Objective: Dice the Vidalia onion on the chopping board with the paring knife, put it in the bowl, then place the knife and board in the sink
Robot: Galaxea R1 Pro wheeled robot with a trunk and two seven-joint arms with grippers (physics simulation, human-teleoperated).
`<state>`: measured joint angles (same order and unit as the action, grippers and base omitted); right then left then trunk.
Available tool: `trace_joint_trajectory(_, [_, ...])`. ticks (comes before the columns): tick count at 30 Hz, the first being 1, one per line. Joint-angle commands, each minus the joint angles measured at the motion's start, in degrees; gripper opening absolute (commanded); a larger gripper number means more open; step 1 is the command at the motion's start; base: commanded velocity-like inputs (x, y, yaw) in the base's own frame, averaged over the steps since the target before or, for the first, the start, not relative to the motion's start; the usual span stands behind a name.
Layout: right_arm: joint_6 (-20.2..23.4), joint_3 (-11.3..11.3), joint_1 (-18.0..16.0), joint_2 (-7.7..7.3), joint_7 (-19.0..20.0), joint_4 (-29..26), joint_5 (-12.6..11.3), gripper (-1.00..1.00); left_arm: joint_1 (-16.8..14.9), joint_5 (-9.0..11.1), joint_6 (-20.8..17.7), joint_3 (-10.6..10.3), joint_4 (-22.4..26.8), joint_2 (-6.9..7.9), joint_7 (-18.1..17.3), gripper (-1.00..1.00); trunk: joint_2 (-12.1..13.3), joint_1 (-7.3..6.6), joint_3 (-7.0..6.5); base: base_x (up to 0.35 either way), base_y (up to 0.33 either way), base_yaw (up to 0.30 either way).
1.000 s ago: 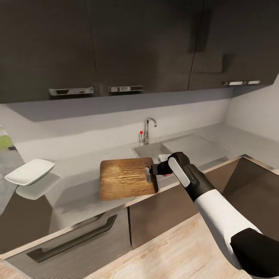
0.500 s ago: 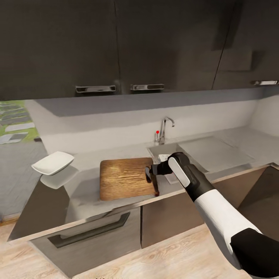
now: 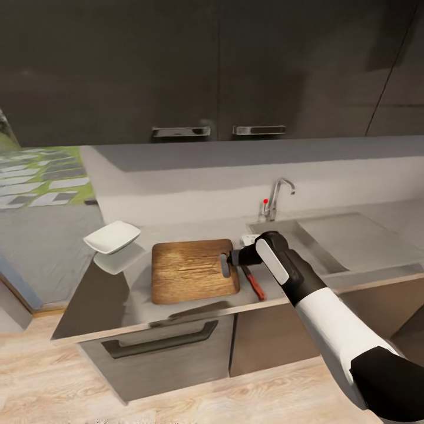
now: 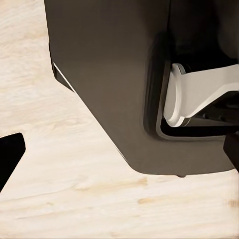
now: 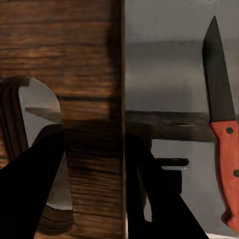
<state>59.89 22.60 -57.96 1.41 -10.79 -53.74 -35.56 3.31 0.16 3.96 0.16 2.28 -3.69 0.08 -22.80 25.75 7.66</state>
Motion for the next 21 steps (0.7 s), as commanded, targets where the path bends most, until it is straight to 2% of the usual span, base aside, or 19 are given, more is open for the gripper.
trace_joint_trajectory(1, [0.1,0.1,-0.1,0.0,-0.6,0.0,-1.2,-1.0,0.0,0.0,0.1,0.0,0.1,-0.01,0.0,1.0,-0.1,0.03,0.14,0.0,0.0,0.271])
trace_joint_trajectory(7, [0.1,0.0,-0.1,0.0,-0.6,0.0,-1.2,-1.0,0.0,0.0,0.1,0.0,0.1,-0.01,0.0,1.0,-0.1,0.03,0.32,0.051,0.0,0.193])
trace_joint_trajectory(21, [0.1,-0.1,-0.1,0.0,-0.9,1.5,-1.1,-1.0,0.0,0.0,0.1,0.0,0.1,-0.01,0.0,1.0,-0.1,0.03,0.34,0.315,-0.036,0.012])
